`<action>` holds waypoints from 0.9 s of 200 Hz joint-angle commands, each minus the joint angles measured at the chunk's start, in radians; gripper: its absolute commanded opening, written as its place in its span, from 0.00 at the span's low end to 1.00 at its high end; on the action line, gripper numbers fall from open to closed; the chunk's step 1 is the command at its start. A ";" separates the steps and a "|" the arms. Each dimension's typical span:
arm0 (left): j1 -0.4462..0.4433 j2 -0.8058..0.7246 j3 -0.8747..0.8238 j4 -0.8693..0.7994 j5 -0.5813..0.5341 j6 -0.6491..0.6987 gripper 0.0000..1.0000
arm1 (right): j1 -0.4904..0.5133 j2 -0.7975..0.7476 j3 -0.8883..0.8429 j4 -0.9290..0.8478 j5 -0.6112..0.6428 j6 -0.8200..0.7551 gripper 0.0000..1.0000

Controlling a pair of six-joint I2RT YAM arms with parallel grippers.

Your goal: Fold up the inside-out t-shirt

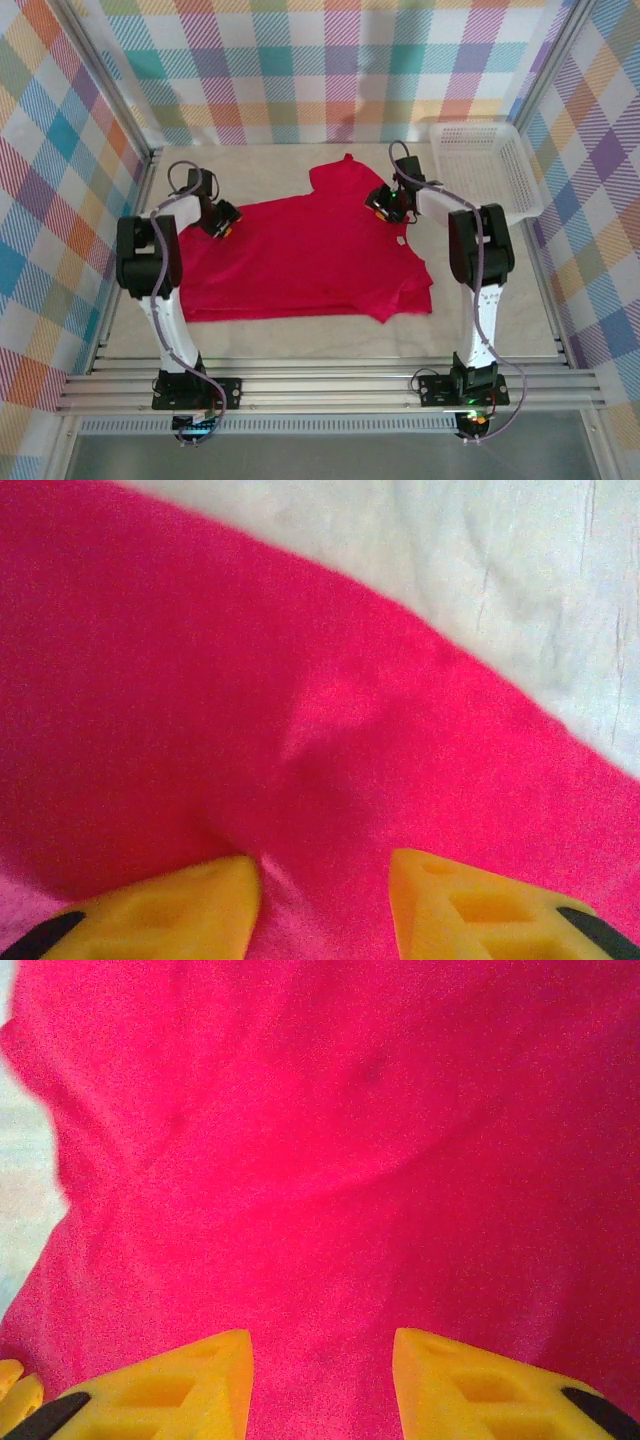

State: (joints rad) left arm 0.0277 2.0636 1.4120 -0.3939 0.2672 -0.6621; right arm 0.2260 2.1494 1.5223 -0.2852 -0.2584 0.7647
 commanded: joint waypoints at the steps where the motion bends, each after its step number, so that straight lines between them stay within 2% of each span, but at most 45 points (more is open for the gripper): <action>1: -0.023 0.131 0.136 -0.043 0.012 -0.012 0.41 | -0.039 0.076 0.092 -0.090 -0.015 0.038 0.42; 39: -0.041 0.349 0.473 -0.159 -0.005 0.001 0.38 | -0.072 0.198 0.276 -0.179 0.017 0.035 0.42; 63: -0.046 0.487 0.758 -0.275 -0.007 0.027 0.37 | -0.105 0.268 0.435 -0.252 0.057 0.033 0.41; 82: -0.033 0.518 0.906 -0.358 -0.062 0.087 0.42 | -0.127 0.299 0.546 -0.319 0.095 0.011 0.41; 109: 0.001 0.432 0.913 -0.387 -0.158 0.172 0.52 | -0.127 0.292 0.654 -0.398 0.131 -0.057 0.41; 133: 0.015 0.353 0.851 -0.388 -0.279 0.249 0.53 | -0.091 0.238 0.651 -0.416 0.130 -0.105 0.41; 180: 0.103 0.386 0.878 -0.366 -0.246 0.244 0.49 | 0.052 0.088 0.522 -0.398 0.120 -0.196 0.46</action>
State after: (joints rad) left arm 0.0834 2.4569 2.2612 -0.7502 0.0387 -0.4465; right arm 0.1875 2.3596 2.1063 -0.6674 -0.1287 0.6434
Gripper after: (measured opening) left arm 0.493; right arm 0.450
